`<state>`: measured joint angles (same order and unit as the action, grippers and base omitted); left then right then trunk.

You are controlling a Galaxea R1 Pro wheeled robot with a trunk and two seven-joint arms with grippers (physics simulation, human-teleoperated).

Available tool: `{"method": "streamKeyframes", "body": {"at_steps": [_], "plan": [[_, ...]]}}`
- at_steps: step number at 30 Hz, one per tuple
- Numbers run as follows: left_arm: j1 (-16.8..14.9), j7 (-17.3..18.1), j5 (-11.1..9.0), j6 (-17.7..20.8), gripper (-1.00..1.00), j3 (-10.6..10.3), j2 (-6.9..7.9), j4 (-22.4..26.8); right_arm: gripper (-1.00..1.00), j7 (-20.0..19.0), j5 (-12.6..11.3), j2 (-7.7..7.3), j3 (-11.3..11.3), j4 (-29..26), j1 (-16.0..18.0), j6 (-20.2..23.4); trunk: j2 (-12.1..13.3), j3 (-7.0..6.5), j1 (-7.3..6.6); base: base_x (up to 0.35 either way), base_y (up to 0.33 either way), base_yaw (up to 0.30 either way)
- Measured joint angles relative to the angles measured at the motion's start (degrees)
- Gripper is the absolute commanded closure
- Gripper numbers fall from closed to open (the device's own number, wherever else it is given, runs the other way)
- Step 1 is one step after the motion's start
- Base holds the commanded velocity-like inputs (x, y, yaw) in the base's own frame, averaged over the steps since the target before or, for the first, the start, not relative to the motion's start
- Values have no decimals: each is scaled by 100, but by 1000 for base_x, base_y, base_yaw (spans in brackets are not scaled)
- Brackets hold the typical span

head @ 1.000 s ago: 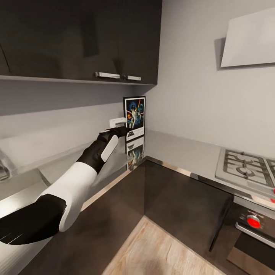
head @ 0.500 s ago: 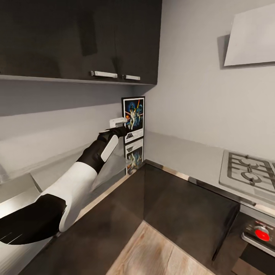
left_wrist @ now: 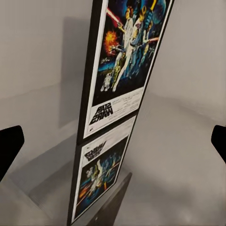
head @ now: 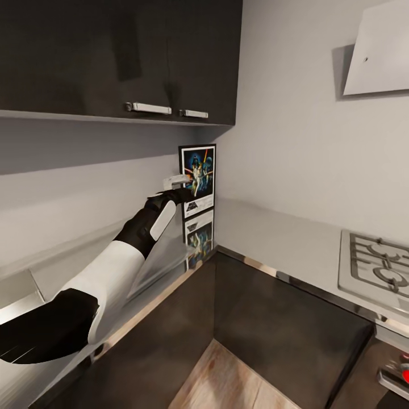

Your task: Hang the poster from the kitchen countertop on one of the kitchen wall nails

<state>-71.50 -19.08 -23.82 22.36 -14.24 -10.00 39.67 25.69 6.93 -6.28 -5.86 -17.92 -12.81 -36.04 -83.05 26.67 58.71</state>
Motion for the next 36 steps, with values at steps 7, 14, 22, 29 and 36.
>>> {"method": "streamKeyframes", "body": {"at_steps": [7,14,22,29,36], "plan": [[0,-1,1,3,-100,-2,0,79,-100,-16,-7,37,-8,195,4,3,0,0,1,105,-80,0],[0,-2,1,16,-100,-5,0,206,-100,-11,-4,147,-8,293,9,5,0,0,1,11,-6,0],[0,-1,4,58,-100,0,0,251,-100,-10,-4,173,-6,307,10,4,0,0,1,76,-1,0],[-98,-98,104,43,-100,-60,0,351,-100,86,13,77,-25,211,108,-64,0,-1,1,5,0,0],[-325,-160,117,43,-100,-61,0,576,-100,101,21,58,-22,-16,317,-62,0,0,1,0,0,0]]}}
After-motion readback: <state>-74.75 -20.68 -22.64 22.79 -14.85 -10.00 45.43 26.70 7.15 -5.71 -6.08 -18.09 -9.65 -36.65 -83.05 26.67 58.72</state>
